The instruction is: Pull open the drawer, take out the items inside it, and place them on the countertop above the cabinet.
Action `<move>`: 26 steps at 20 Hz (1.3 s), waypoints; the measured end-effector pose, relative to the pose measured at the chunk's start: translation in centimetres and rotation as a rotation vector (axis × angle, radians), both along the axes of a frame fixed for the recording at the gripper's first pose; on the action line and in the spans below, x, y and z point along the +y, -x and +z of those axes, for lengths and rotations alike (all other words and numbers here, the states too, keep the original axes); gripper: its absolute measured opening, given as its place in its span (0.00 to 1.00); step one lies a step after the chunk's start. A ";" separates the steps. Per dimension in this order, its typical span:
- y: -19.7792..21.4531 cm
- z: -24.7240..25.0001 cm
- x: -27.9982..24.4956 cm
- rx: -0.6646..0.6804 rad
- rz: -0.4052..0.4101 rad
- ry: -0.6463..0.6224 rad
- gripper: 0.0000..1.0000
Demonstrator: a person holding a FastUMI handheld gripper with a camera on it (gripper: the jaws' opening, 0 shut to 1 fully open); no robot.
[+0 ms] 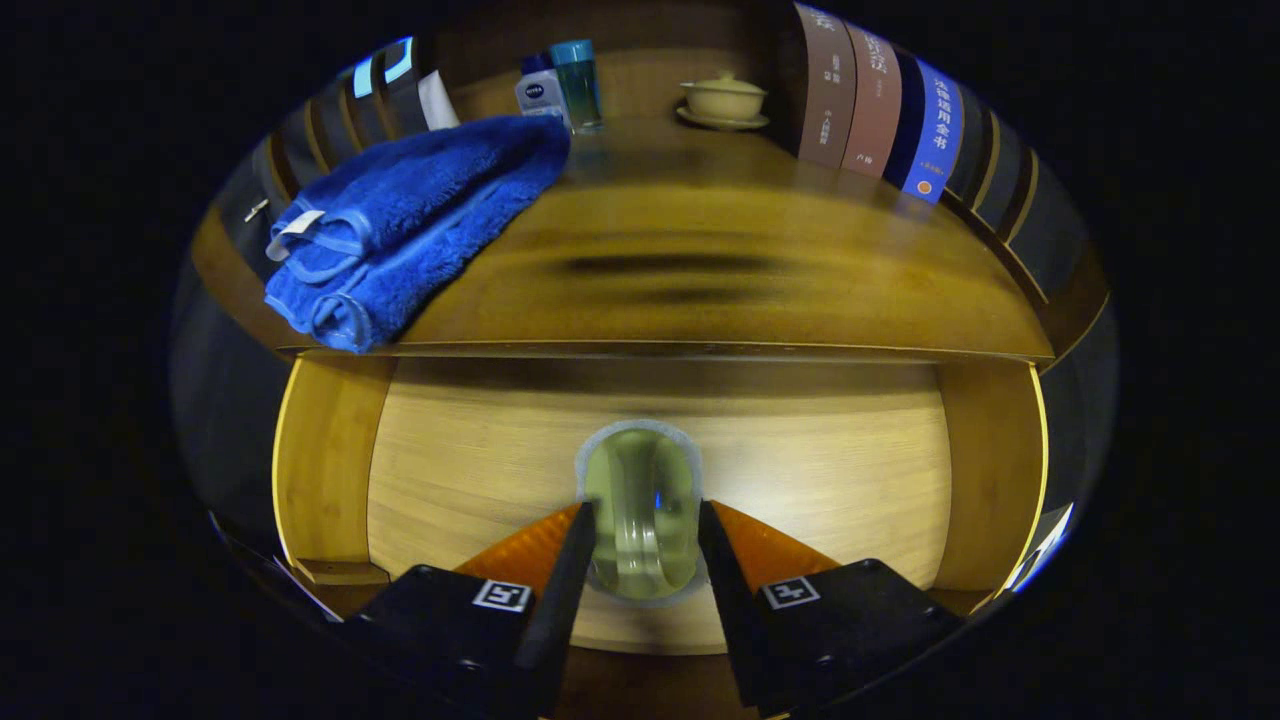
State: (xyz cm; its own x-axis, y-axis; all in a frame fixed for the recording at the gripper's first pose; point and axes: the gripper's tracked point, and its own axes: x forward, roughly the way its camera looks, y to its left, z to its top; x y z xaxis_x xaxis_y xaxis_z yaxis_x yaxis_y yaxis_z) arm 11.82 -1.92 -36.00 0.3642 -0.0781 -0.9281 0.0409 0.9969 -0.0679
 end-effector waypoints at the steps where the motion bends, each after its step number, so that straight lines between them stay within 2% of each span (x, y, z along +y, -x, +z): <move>1: -0.1 0.4 0.1 0.005 0.006 0.005 0.65; 2: 0.0 0.1 -0.1 0.021 0.000 0.019 0.64; 5: 0.7 -1.1 0.1 0.065 0.014 0.013 0.26; 10: 1.1 0.2 0.6 0.022 0.006 -0.017 0.27; 11: 0.6 -0.5 0.1 0.015 -0.003 -0.011 0.07; 20: 1.6 0.0 0.0 0.045 0.015 -0.021 0.07; 23: 2.6 1.8 0.2 -0.007 0.018 -0.037 0.07; 26: 3.1 6.2 0.5 -0.131 0.033 -0.052 0.07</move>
